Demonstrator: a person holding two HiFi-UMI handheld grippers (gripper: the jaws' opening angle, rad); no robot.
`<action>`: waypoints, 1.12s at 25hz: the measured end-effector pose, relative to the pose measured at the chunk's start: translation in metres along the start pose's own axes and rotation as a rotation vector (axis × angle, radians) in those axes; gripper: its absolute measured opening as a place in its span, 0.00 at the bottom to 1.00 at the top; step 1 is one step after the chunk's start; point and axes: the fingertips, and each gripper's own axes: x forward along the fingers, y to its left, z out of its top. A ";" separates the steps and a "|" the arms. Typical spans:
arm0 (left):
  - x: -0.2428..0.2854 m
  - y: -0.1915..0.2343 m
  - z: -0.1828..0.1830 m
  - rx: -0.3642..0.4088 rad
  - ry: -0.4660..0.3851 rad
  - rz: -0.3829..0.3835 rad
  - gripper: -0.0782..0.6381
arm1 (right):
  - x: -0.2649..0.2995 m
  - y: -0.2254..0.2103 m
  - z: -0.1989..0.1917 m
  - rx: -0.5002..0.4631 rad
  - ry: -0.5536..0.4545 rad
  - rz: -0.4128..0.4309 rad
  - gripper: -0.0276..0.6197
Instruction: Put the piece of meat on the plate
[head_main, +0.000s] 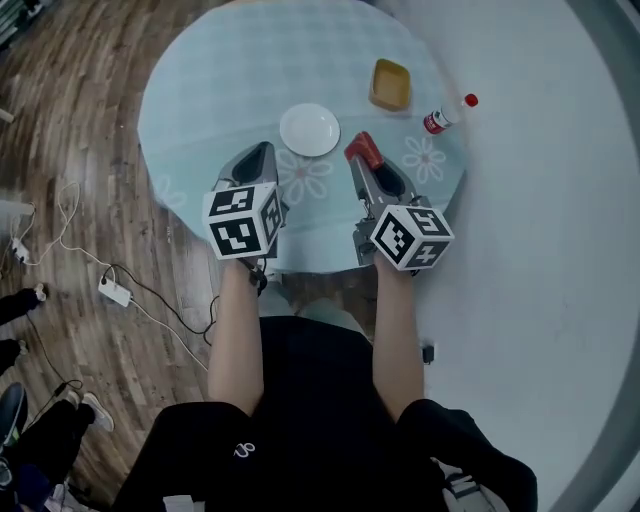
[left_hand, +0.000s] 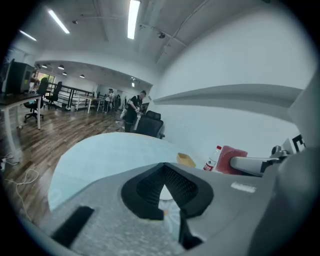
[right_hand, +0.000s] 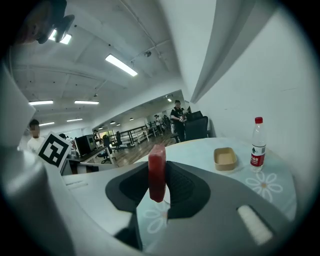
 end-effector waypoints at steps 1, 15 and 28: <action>-0.007 -0.003 -0.013 -0.010 0.014 -0.001 0.10 | -0.012 -0.001 -0.009 -0.002 0.017 -0.013 0.20; 0.011 -0.004 -0.057 -0.080 0.103 0.025 0.10 | -0.006 -0.028 -0.062 0.051 0.204 -0.050 0.20; 0.032 0.025 -0.066 -0.122 0.162 0.134 0.10 | 0.075 -0.035 -0.126 0.175 0.442 0.065 0.20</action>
